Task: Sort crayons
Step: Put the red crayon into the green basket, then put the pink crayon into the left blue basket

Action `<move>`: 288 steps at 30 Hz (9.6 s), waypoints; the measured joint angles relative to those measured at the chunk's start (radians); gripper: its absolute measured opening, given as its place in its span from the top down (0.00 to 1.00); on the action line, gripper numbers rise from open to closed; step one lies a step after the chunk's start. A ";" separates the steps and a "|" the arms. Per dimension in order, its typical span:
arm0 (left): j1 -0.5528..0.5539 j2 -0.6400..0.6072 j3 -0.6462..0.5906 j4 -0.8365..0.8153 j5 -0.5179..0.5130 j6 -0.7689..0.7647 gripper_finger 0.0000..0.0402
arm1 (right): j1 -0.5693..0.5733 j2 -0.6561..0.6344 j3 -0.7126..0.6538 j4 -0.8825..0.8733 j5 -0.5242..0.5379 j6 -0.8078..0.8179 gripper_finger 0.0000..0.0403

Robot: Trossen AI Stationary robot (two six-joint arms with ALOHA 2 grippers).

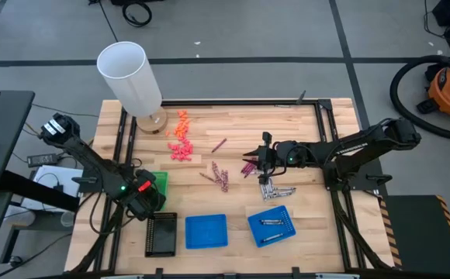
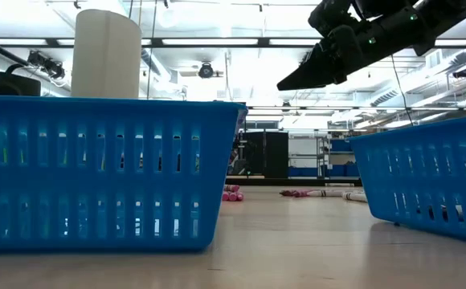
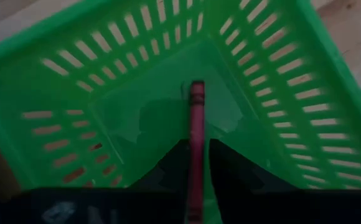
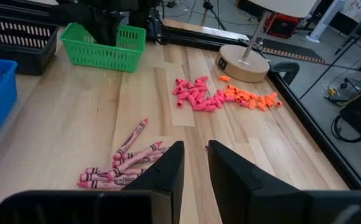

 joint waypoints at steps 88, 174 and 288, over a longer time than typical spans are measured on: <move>1.085 0.731 0.573 0.653 0.363 1.633 0.97 | 0.052 0.056 -0.001 -0.053 0.108 0.054 0.79; -0.119 -0.193 0.032 -0.148 -0.189 0.145 0.95 | -0.293 0.055 0.000 0.052 -0.055 0.097 0.79; 0.782 0.437 0.166 0.786 0.455 1.741 0.97 | 0.003 0.055 0.000 0.127 -0.077 -0.029 0.79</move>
